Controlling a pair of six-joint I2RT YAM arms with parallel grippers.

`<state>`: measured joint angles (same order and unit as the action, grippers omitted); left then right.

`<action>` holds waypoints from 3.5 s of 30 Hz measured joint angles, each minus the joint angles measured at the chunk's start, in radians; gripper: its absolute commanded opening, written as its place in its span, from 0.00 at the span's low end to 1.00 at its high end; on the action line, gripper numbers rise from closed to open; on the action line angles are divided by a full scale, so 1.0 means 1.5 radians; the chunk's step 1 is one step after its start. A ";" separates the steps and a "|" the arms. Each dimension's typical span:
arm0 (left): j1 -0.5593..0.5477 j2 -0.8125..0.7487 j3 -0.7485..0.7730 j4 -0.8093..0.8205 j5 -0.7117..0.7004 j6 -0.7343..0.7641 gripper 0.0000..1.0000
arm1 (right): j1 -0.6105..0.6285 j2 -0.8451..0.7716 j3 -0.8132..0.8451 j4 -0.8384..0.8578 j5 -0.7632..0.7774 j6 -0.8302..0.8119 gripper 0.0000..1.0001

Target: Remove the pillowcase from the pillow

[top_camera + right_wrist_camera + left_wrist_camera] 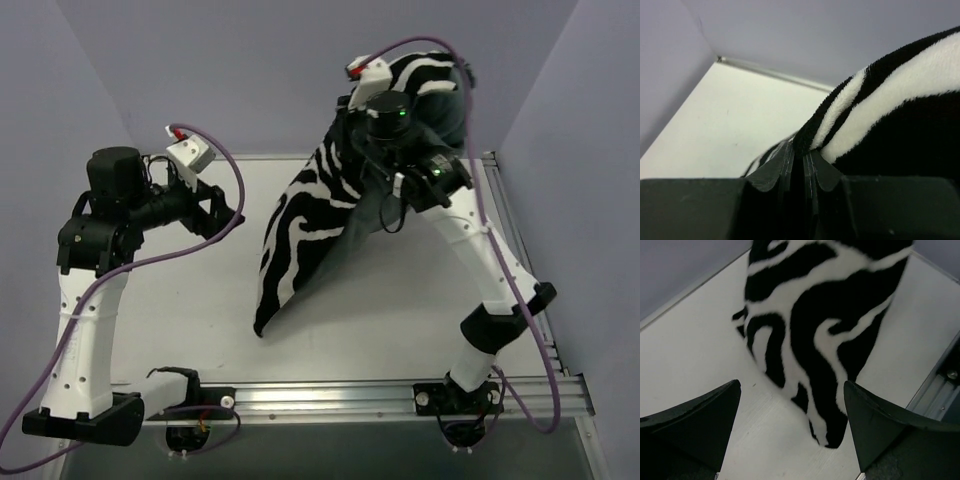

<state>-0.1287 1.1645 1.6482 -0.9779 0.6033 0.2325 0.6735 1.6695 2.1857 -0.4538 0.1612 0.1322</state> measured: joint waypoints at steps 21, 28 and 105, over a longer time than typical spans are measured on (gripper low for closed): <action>-0.302 0.121 -0.156 0.226 -0.394 0.044 0.94 | 0.041 0.083 -0.067 0.036 -0.009 0.154 0.00; -0.367 0.163 -0.210 0.331 -0.582 0.140 0.10 | 0.025 0.084 -0.069 0.054 -0.024 0.174 0.00; -0.100 0.102 0.080 0.074 -0.293 -0.079 0.94 | -0.430 -0.072 -0.191 0.163 -0.120 0.091 0.00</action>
<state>-0.2787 1.3182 1.7676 -0.8665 0.1638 0.1146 0.0292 1.5608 1.8992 -0.2092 -0.0189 0.2684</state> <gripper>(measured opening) 0.938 0.122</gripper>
